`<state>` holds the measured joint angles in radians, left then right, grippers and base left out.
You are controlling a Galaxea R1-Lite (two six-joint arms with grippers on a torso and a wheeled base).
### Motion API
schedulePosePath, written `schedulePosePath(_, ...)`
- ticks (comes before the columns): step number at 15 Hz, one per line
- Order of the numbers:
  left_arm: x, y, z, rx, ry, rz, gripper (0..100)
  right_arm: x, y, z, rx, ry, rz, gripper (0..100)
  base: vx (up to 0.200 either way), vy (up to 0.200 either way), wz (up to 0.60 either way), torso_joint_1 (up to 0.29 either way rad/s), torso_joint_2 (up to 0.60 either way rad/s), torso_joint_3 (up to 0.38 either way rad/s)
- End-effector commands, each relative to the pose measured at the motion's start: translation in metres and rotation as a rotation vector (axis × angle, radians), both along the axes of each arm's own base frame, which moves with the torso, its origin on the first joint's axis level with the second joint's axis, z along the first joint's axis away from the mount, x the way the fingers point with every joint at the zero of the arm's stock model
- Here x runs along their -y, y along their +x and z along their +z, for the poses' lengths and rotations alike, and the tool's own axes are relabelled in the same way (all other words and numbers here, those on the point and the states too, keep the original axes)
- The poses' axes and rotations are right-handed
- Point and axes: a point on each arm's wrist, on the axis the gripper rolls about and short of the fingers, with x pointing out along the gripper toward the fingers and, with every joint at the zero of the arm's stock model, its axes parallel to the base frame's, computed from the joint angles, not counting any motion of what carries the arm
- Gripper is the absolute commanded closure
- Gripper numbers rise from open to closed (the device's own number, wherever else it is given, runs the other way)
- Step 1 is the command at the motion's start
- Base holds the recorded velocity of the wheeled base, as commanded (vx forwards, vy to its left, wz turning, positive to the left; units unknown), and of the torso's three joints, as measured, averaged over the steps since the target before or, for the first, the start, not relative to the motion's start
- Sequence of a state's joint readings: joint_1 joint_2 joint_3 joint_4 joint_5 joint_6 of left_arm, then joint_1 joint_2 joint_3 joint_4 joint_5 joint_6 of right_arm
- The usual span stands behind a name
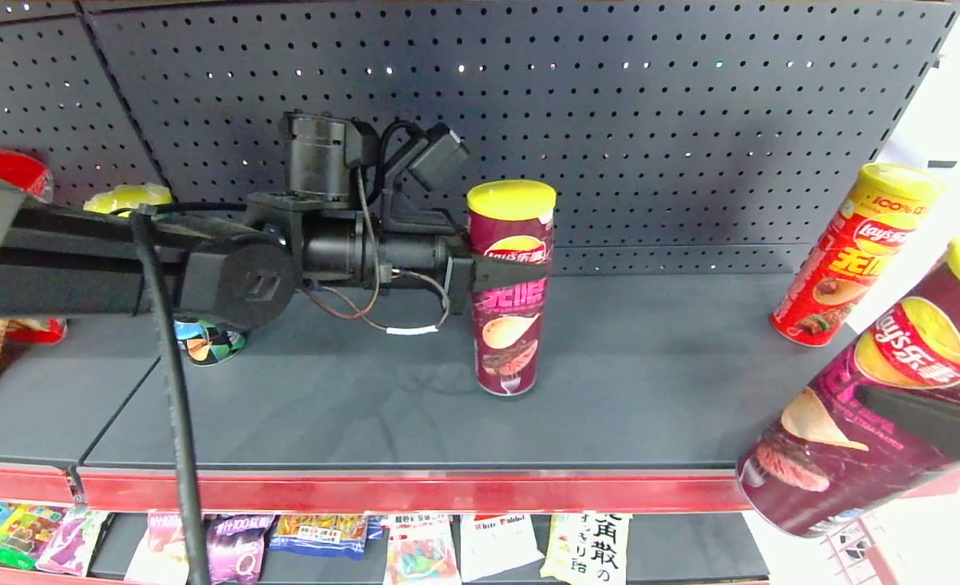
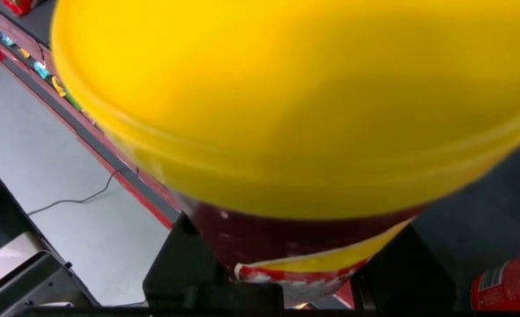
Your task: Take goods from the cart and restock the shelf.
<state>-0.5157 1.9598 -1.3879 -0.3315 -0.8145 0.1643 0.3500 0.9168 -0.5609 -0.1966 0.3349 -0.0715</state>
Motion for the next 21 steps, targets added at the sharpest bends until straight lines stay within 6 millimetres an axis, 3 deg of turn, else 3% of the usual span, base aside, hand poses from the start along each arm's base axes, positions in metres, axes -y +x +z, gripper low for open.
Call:
schedulePosePath(1, -0.010, -0.023, 0.010, 0.007, -0.006, -0.024, 100, -0.001, 0.003, 0.000, -0.007, -0.003, 0.002, 100, 0.000, 0.000, 0.00, 0.000, 0.00, 0.000)
schedulePosePath(8, -0.017, -0.038, -0.012, 0.039, 0.050, -0.083, 100, -0.002, 0.005, 0.000, -0.013, -0.005, 0.004, 100, 0.000, 0.000, 0.00, 0.000, 0.00, 0.000)
schedulePosePath(12, -0.016, -0.049, -0.014, 0.027, 0.057, -0.102, 100, -0.003, 0.006, 0.001, -0.013, -0.005, 0.004, 100, 0.000, 0.000, 0.00, 0.000, 0.00, 0.000)
schedulePosePath(21, -0.017, -0.053, -0.025, 0.003, 0.078, -0.099, 100, -0.003, 0.008, 0.003, -0.011, -0.005, 0.004, 100, 0.000, 0.000, 0.00, 0.000, 0.00, 0.000)
